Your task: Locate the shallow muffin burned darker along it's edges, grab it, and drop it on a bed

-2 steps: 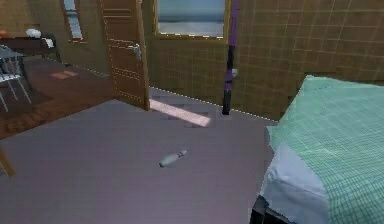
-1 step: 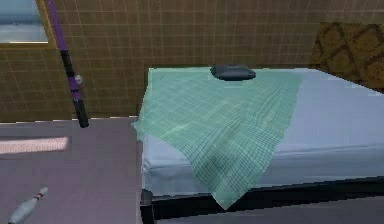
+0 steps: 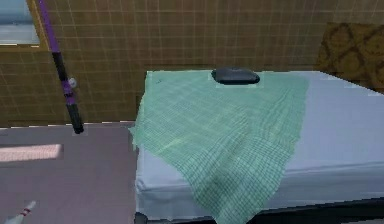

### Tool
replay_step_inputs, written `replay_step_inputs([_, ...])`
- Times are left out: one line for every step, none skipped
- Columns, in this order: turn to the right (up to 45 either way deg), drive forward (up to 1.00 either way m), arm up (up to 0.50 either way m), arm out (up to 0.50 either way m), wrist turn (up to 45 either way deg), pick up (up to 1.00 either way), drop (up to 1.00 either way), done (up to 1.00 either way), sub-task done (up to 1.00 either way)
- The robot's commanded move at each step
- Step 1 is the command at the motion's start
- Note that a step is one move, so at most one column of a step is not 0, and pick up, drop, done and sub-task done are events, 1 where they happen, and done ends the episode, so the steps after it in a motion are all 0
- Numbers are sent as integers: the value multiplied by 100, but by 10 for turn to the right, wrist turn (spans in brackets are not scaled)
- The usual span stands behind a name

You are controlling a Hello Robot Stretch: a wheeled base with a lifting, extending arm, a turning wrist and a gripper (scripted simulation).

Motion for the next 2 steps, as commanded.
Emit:
replay_step_inputs([-450, 0, 0, 0, 0, 0, 0, 0, 0])
replay_step_inputs([-300, 0, 0, 0, 0, 0, 0, 0, 0])
